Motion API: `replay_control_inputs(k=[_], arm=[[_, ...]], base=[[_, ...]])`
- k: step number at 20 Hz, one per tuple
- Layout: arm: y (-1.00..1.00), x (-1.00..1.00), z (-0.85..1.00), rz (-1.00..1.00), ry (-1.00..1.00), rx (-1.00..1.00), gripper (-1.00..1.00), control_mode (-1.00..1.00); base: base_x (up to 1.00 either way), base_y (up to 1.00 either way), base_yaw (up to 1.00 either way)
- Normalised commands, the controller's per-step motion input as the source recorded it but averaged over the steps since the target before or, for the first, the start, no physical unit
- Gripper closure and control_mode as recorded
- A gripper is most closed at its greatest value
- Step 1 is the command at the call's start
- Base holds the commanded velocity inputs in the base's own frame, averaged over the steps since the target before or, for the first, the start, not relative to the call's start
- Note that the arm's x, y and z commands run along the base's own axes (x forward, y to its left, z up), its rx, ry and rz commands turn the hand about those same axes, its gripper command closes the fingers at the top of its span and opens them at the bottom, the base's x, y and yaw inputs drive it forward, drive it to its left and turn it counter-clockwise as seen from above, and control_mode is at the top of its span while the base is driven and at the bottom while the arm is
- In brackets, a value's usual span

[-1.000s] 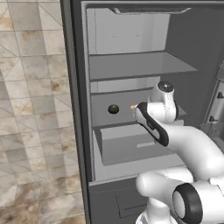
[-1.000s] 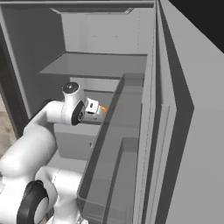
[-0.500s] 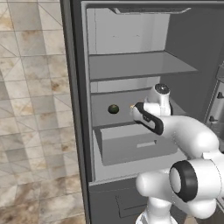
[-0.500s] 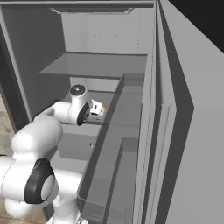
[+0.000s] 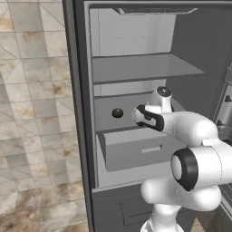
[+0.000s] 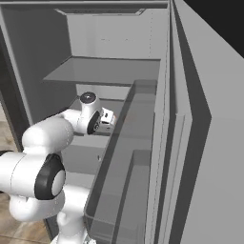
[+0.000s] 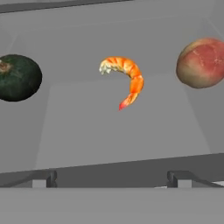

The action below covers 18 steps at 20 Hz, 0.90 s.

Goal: Open the fridge, remove the peach, squash, and shrimp, and place them on any counter.

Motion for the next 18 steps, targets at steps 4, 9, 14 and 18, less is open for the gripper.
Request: replay_control_inputs(k=[4, 9, 14, 18], arm=[[0.00, 0.27, -0.03, 0.00, 0.00, 0.00, -1.00, -1.00], [0.00, 0.25, -0.12, 0.00, 0.00, 0.00, -1.00, -1.00], [0.00, 0.30, -0.14, 0.00, 0.00, 0.00, -1.00, -1.00], [0.00, 0.37, -0.10, 0.00, 0.00, 0.00, -1.00, -1.00]], base=[[0.00, 0.00, 0.00], [0.00, 0.00, 0.00], [0.00, 0.00, 0.00], [0.00, 0.00, 0.00]])
